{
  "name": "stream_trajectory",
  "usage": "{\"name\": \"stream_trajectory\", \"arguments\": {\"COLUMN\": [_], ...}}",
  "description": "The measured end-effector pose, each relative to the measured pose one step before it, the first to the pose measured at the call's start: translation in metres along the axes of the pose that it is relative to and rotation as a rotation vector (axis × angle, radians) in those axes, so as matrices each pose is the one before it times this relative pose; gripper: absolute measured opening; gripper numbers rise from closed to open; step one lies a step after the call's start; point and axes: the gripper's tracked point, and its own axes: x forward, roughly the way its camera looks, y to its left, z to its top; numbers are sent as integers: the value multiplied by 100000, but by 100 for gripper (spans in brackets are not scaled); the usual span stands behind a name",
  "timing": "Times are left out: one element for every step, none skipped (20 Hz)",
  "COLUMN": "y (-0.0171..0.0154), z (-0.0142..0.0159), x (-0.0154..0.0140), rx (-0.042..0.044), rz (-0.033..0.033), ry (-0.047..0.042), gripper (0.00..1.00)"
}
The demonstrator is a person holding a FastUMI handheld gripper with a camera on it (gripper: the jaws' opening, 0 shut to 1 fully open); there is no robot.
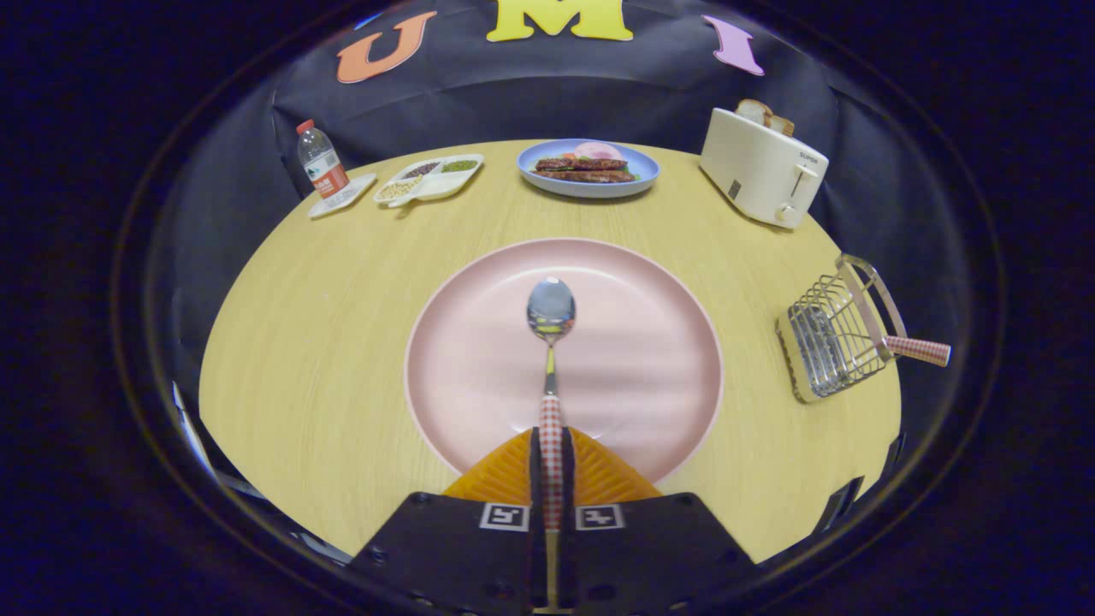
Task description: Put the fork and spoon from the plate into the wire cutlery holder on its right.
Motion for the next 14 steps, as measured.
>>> {"name": "stream_trajectory", "arguments": {"y": [-301,-22,-159,-115,-245,-102,-8,-340,-417,-197,-249,-334,-364,-409], "z": [-7,264,97,332,377,399,367,683,794,1089,933,979,907,831], "x": [165,-354,-180,-289,-478,-644,-683,-855,-953,-862,-1127,-1129,-1202,-1212], "rx": [-154,414,-47,533,617,1538,1546,742,48,-335,-632,-946,-1312,-984], "rz": [-554,513,498,618,328,1345,1886,738,472,197,806,377,1076,1132], "ry": [608,401,853,37,234,765,1019,294,-383,-735,-898,-743,-430,4], "gripper": [4,1,1,1,1,1,1,1,1,1,0,1,1,1]}}
